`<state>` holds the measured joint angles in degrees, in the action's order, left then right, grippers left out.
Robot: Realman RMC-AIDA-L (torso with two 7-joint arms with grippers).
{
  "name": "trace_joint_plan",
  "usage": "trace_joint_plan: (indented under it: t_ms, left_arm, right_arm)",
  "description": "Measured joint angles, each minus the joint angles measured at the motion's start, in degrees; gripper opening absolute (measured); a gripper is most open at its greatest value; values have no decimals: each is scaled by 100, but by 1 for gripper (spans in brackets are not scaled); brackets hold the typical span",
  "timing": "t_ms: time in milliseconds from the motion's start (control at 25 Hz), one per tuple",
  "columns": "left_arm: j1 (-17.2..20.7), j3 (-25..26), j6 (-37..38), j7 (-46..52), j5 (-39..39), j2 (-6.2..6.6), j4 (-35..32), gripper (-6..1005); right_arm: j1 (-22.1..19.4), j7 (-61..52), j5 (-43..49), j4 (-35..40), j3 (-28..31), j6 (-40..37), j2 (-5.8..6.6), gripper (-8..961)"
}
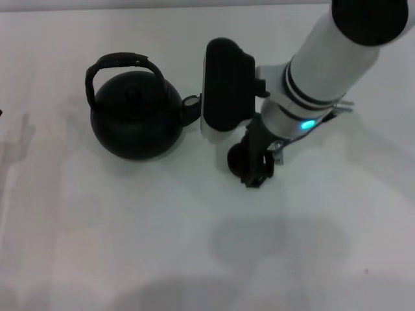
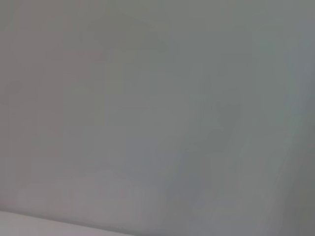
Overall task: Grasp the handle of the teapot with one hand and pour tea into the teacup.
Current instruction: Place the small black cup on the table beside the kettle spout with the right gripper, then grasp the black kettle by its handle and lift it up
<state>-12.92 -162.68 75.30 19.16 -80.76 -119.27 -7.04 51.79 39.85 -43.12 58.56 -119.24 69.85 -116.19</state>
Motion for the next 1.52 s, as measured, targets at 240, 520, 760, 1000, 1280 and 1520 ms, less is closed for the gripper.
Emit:
trace_joint_plan:
  t_ms: [240,520,760,1000,1280,1520]
  left_arm:
    - [0,0,6,0,13,0,0,876]
    - [0,0,14,2,67,0,1,875]
    - [-1,0,99,5,70,0,0,875]
    - [7,0,148,7,69,0,1,875]
    - [9,0,161,9,69,0,1,874]
    - [9,1,163,9,69,0,1,874]
  right_arm:
    - [-9,-84,8,29,-44,1,-2,733]
    - [-89,-93,29,161,70,24,8,861]
    - [-371,29,50,617,488,72,47,869]
    - [-690,319,54,898,1020,220,48,869]
    - [-1381,1037,-207,1229,2329,380,53,868]
    - [-1757,2015,-1056,802,3687,383,71,869]
